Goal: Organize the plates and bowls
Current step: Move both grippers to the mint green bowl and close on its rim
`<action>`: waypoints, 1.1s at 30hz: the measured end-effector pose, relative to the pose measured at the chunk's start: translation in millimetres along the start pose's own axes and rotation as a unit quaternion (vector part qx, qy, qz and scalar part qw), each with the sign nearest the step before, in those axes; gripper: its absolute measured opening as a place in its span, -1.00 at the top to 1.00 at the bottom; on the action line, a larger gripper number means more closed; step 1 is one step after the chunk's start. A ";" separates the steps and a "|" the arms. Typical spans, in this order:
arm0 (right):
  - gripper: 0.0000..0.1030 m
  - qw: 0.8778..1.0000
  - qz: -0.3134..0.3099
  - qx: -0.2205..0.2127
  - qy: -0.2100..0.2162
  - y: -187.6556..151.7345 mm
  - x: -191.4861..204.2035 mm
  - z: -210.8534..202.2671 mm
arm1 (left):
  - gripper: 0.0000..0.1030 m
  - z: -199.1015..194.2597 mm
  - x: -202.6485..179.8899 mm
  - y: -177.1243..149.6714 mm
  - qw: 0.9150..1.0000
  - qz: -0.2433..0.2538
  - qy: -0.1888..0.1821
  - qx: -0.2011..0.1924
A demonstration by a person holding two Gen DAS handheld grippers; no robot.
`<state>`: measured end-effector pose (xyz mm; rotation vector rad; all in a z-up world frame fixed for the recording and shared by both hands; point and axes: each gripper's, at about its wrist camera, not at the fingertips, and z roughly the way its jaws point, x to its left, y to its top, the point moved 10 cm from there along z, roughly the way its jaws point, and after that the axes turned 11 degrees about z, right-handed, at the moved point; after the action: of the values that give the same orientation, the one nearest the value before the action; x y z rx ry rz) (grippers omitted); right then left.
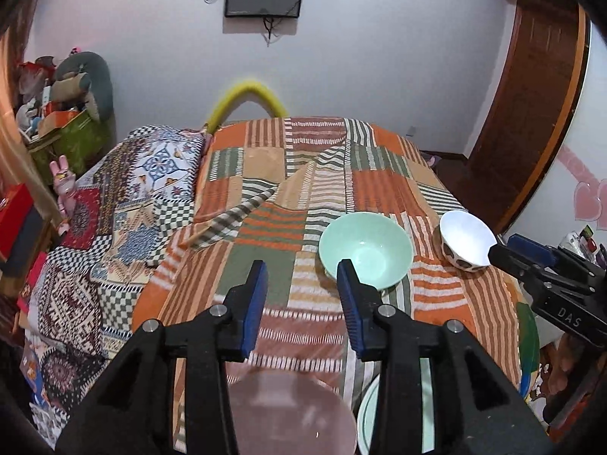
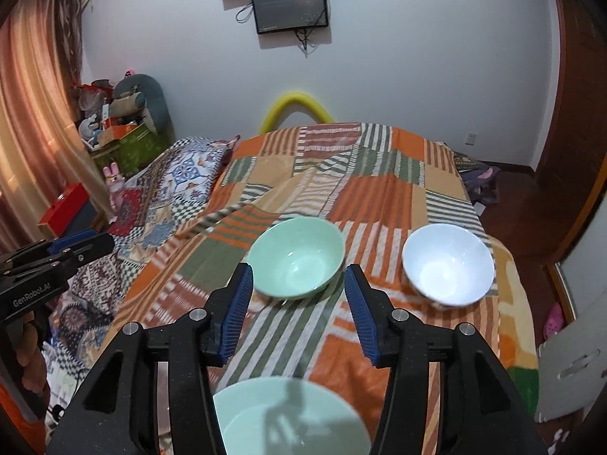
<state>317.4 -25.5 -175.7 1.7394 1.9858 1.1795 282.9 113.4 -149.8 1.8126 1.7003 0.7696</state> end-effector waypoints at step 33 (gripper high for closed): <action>0.24 0.988 0.028 0.148 -0.019 -30.6 -51.9 160.5 | 0.30 239.6 -16.8 -31.4 0.980 -0.021 -0.078 0.180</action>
<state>413.8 -7.1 -316.3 1.9513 2.1938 0.8951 432.6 98.9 -339.7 2.0033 1.8566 0.3033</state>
